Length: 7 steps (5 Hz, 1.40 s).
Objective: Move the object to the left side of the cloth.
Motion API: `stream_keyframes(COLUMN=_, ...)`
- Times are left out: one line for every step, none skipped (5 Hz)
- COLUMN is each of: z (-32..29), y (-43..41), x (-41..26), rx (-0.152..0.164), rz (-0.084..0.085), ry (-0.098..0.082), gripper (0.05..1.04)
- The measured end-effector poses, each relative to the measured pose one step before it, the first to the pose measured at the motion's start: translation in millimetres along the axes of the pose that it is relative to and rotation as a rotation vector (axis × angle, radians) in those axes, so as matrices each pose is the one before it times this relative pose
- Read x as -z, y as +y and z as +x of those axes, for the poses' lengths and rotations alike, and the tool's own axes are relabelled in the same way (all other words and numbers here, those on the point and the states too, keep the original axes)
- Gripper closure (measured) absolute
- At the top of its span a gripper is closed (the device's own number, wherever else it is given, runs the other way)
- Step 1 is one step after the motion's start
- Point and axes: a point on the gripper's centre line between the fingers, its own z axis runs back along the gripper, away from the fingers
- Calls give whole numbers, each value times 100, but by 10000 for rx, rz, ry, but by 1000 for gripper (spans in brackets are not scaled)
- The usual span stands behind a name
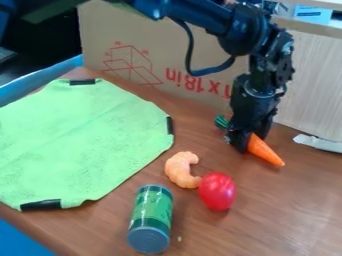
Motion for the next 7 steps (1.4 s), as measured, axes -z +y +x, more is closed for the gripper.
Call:
stream_keyframes(z=2116, y=517, x=-2276, rx=86, rz=-516, ry=556, gripper=535)
stream_keyframes(z=1179, y=1070, x=-2722, rx=578, rz=-485, ry=713, gripper=535)
stream_keyframes(z=2889, y=2317, x=-3774, rx=671, rz=-357, ry=583, gripper=535)
stream_keyframes(z=3932, y=3814, x=-1786, rx=1003, rz=336, ry=105, gripper=535)
stream_keyframes(z=2314, y=4063, x=27, rx=1187, rz=396, ry=25, gripper=535)
stream_keyframes(z=2374, y=5071, x=-1219, rx=658, rz=252, ry=8, gripper=535)
stream_keyframes(z=2147, y=4251, x=-1792, rx=740, rz=-190, ry=-452, gripper=535)
